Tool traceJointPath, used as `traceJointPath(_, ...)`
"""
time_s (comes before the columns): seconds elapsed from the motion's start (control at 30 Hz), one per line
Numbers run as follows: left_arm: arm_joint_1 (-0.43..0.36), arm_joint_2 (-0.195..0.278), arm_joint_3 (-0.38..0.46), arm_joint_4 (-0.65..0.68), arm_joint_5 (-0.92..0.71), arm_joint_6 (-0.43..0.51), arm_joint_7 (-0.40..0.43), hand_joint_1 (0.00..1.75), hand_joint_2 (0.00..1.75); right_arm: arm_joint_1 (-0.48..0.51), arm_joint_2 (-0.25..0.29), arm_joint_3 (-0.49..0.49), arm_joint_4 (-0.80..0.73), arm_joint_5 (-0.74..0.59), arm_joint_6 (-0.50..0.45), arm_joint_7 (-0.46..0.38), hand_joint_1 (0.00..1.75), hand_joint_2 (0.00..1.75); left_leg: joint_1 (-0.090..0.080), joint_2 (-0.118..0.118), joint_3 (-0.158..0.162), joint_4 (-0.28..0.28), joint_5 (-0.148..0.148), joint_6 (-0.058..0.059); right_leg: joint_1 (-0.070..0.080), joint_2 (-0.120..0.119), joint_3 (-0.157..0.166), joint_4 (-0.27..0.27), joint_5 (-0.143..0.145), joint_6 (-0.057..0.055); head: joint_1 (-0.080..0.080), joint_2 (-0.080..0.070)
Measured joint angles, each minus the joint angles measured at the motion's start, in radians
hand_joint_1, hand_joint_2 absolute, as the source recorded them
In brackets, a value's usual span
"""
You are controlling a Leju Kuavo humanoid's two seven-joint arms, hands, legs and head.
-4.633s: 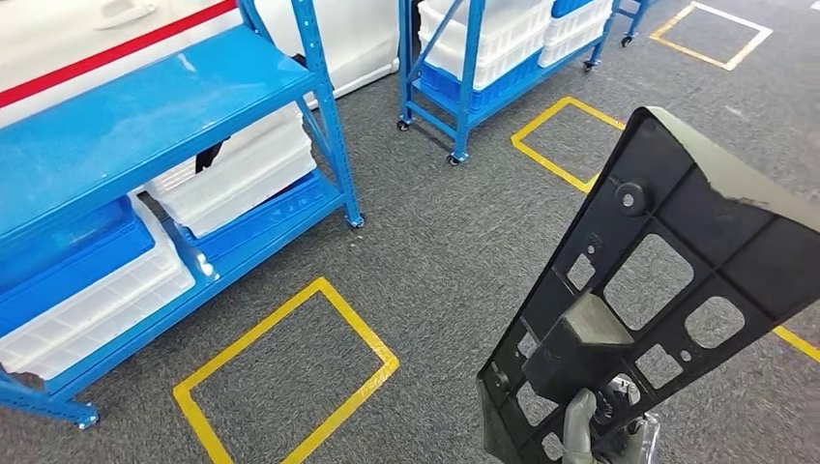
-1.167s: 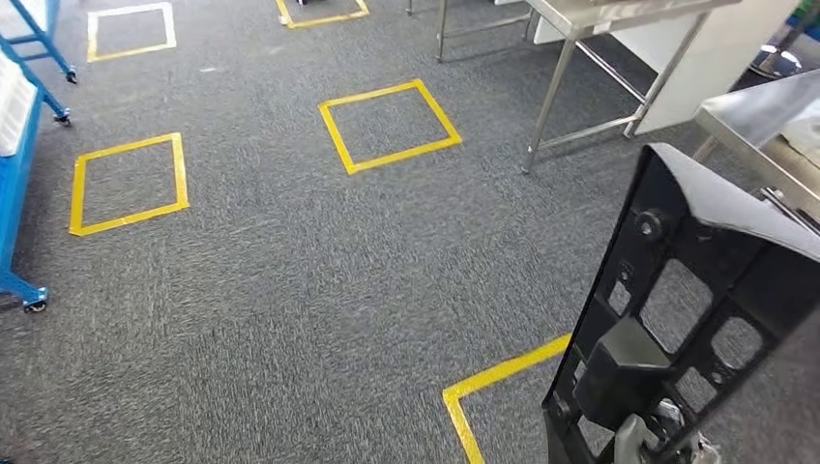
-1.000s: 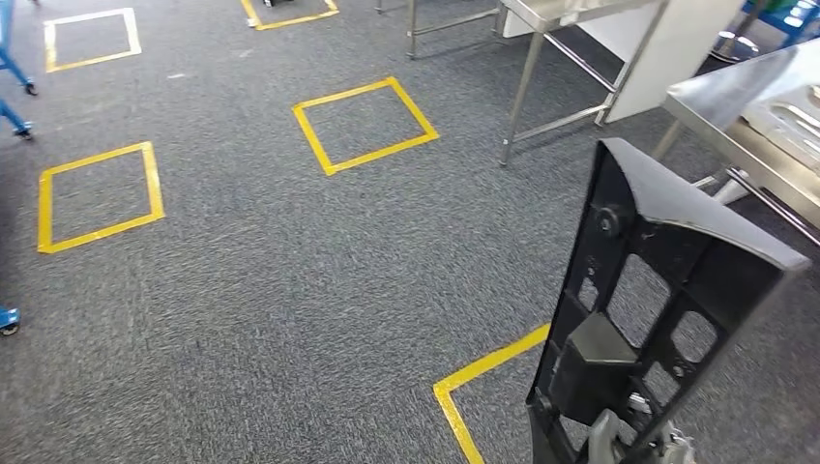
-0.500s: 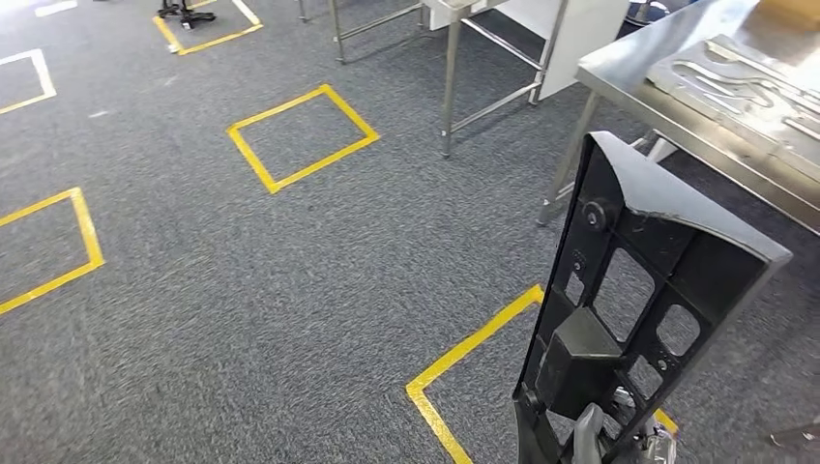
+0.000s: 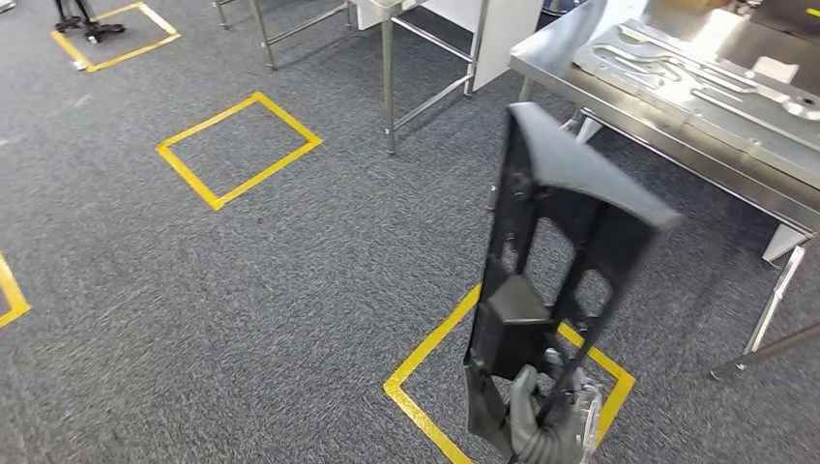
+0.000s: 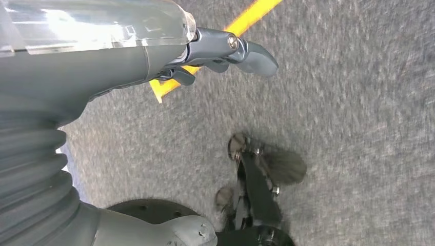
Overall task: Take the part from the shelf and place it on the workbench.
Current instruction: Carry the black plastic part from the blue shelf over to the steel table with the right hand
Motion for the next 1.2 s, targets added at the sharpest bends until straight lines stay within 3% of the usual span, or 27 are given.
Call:
traceJointPath(0.07, 0.001, 0.0, 0.003, 0.0, -0.012, 0.002, -0.009, 0.0, 1.75, 0.008, -0.023, 0.017, 0.001, -0.014, -0.02, 0.004, 1.75, 1.75, 0.0, 0.019, 0.006, 0.0, -0.005, -0.001, -0.001, -0.009, 0.028, -0.05, 0.047, 0.0, 0.0, 0.0)
traceJointPath(0.13, 0.002, -0.007, 0.003, 0.0, -0.025, 0.013, -0.015, 0.0, 1.75, 0.034, -0.04, 0.018, -0.02, -0.033, -0.023, 0.005, 1.75, 1.75, -0.004, 0.035, 0.016, 0.001, -0.013, -0.008, 0.007, -0.055, 0.1, -0.189, 0.104, -0.009, 0.001, 0.0)
traceJointPath(0.2, 0.003, -0.018, 0.003, 0.0, -0.037, 0.031, -0.017, 0.0, 1.75, 0.067, -0.049, 0.01, -0.049, -0.051, 0.003, -0.005, 1.75, 1.75, -0.009, 0.053, 0.024, 0.002, -0.02, -0.018, 0.019, -0.091, 0.136, -0.265, 0.119, -0.022, 0.001, 0.0)
traceJointPath(0.23, 0.003, -0.023, 0.003, 0.0, -0.043, 0.04, -0.017, 0.0, 1.75, 0.081, -0.051, 0.001, -0.061, -0.058, 0.025, -0.013, 1.75, 1.75, -0.012, 0.064, 0.027, 0.001, -0.023, -0.022, 0.023, -0.089, 0.136, -0.269, 0.116, -0.027, 0.001, 0.0)
traceJointPath(0.3, -0.001, -0.034, 0.002, 0.0, -0.054, 0.055, -0.015, 0.0, 1.75, 0.109, -0.05, -0.028, -0.079, -0.064, 0.084, -0.03, 1.75, 1.75, -0.012, 0.08, 0.034, 0.0, -0.03, -0.031, 0.018, -0.062, 0.135, -0.274, 0.119, -0.036, 0.001, 0.0)
traceJointPath(0.37, -0.006, -0.042, 0.002, 0.0, -0.062, 0.065, -0.014, 0.0, 1.75, 0.129, -0.037, -0.07, -0.093, -0.06, 0.158, -0.038, 1.75, 1.75, -0.009, 0.045, 0.021, 0.043, -0.065, -0.041, 0.011, -0.038, 0.137, -0.282, 0.123, -0.047, -0.001, 0.0)
traceJointPath(0.43, -0.007, -0.049, 0.002, 0.0, -0.07, 0.073, -0.012, 0.0, 1.75, 0.143, -0.013, -0.117, -0.105, -0.055, 0.227, -0.039, 1.75, 1.75, -0.004, -0.007, -0.033, 0.165, -0.129, -0.046, 0.009, -0.015, 0.138, -0.283, 0.124, -0.055, -0.005, 0.0)
traceJointPath(0.47, -0.007, -0.052, 0.002, 0.0, -0.074, 0.076, -0.011, 0.0, 1.75, 0.149, -0.001, -0.142, -0.111, -0.054, 0.253, -0.04, 1.75, 1.75, -0.003, -0.019, -0.065, 0.232, -0.155, -0.047, 0.01, -0.002, 0.139, -0.283, 0.124, -0.057, -0.005, 0.0)
traceJointPath(0.5, -0.006, -0.055, 0.002, 0.0, -0.078, 0.079, -0.01, 0.0, 1.75, 0.156, 0.01, -0.167, -0.116, -0.053, 0.275, -0.04, 1.75, 1.75, -0.002, -0.024, -0.088, 0.274, -0.162, -0.048, 0.011, 0.013, 0.14, -0.282, 0.123, -0.058, -0.006, 0.0)
traceJointPath(0.53, -0.005, -0.059, 0.002, 0.0, -0.082, 0.082, -0.009, 0.0, 1.75, 0.163, 0.02, -0.193, -0.122, -0.053, 0.294, -0.04, 1.75, 1.75, -0.002, -0.026, -0.095, 0.282, -0.149, -0.048, 0.011, 0.028, 0.14, -0.28, 0.123, -0.058, -0.005, 0.0)
traceJointPath(0.6, -0.006, -0.066, -0.001, 0.0, -0.092, 0.088, -0.007, 0.0, 1.75, 0.174, 0.038, -0.242, -0.134, -0.056, 0.325, -0.04, 1.75, 1.75, -0.002, -0.037, -0.063, 0.191, -0.076, -0.044, 0.01, 0.058, 0.142, -0.274, 0.121, -0.055, -0.005, 0.0)
traceJointPath(0.67, -0.009, -0.071, -0.005, 0.0, -0.101, 0.095, -0.007, 0.0, 1.75, 0.179, 0.055, -0.289, -0.146, -0.064, 0.354, -0.04, 1.75, 1.75, 0.0, -0.082, -0.017, 0.073, -0.025, -0.035, 0.01, 0.084, 0.139, -0.267, 0.119, -0.047, -0.005, 0.0)
traceJointPath(0.73, -0.012, -0.076, -0.009, 0.001, -0.105, 0.098, -0.009, 0.0, 1.75, 0.183, 0.071, -0.327, -0.157, -0.069, 0.378, -0.04, 1.75, 1.75, -0.002, -0.11, 0.0, 0.027, -0.022, -0.026, 0.007, 0.105, 0.131, -0.264, 0.121, -0.034, -0.004, 0.0)
traceJointPath(0.8, -0.015, -0.081, -0.011, 0.001, -0.105, 0.098, -0.01, 0.0, 1.75, 0.188, 0.084, -0.357, -0.166, -0.065, 0.391, -0.04, 1.75, 1.75, -0.003, -0.093, 0.003, 0.018, -0.016, -0.015, 0.003, 0.121, 0.124, -0.265, 0.126, -0.019, -0.004, 0.0)
traceJointPath(0.87, -0.017, -0.085, -0.014, 0.001, -0.105, 0.097, -0.01, 0.0, 1.75, 0.193, 0.094, -0.38, -0.173, -0.058, 0.395, -0.04, 1.75, 1.75, 0.001, -0.068, 0.008, 0.006, -0.008, 0.0, 0.005, 0.082, 0.109, -0.237, 0.107, -0.008, 0.001, 0.0)
traceJointPath(0.93, -0.017, -0.087, -0.014, 0.001, -0.105, 0.096, -0.011, 0.0, 1.75, 0.194, 0.101, -0.393, -0.177, -0.053, 0.398, -0.04, 1.75, 1.75, 0.0, -0.041, 0.009, 0.0, -0.004, 0.009, 0.007, 0.022, 0.06, -0.135, 0.048, 0.002, 0.007, 0.0)
traceJointPath(1.0, -0.014, -0.088, -0.014, 0.001, -0.105, 0.094, -0.011, 0.0, 1.75, 0.193, 0.106, -0.401, -0.178, -0.047, 0.399, -0.04, 1.75, 1.75, -0.002, -0.013, 0.008, 0.0, -0.006, 0.011, 0.003, 0.003, 0.003, -0.02, 0.001, 0.008, 0.009, 0.0)
traceJointPath(1.03, -0.014, -0.088, -0.014, 0.001, -0.104, 0.092, -0.012, 0.0, 1.75, 0.194, 0.109, -0.405, -0.178, -0.041, 0.398, -0.04, 1.75, 1.75, -0.002, 0.001, 0.008, 0.0, -0.007, 0.01, 0.002, 0.0, -0.007, 0.001, 0.002, 0.01, 0.01, 0.0)
traceJointPath(1.07, -0.014, -0.087, -0.014, 0.001, -0.101, 0.089, -0.013, 0.0, 1.75, 0.195, 0.111, -0.406, -0.178, -0.03, 0.391, -0.04, 1.75, 1.75, -0.003, 0.014, 0.01, 0.0, -0.009, 0.009, 0.001, -0.003, 0.004, -0.018, 0.023, 0.01, 0.01, 0.0)
traceJointPath(1.1, -0.015, -0.087, -0.014, 0.001, -0.098, 0.083, -0.014, 0.0, 1.75, 0.195, 0.114, -0.404, -0.178, -0.015, 0.378, -0.04, 1.75, 1.75, -0.003, 0.026, 0.013, 0.0, -0.012, 0.007, 0.001, -0.012, 0.034, -0.073, 0.055, 0.008, 0.01, 0.0)
traceJointPath(1.17, -0.015, -0.083, -0.013, 0.001, -0.093, 0.069, -0.016, 0.0, 1.75, 0.194, 0.118, -0.384, -0.177, 0.019, 0.336, -0.04, 1.75, 1.75, -0.006, 0.046, 0.022, 0.001, -0.019, 0.0, 0.008, -0.053, 0.11, -0.211, 0.11, -0.005, 0.01, 0.0)
traceJointPath(1.2, -0.015, -0.08, -0.013, 0.001, -0.092, 0.063, -0.016, 0.0, 1.75, 0.193, 0.119, -0.367, -0.176, 0.033, 0.313, -0.04, 1.75, 1.75, -0.008, 0.054, 0.025, 0.001, -0.022, -0.005, 0.013, -0.068, 0.134, -0.256, 0.122, -0.012, 0.01, 0.0)
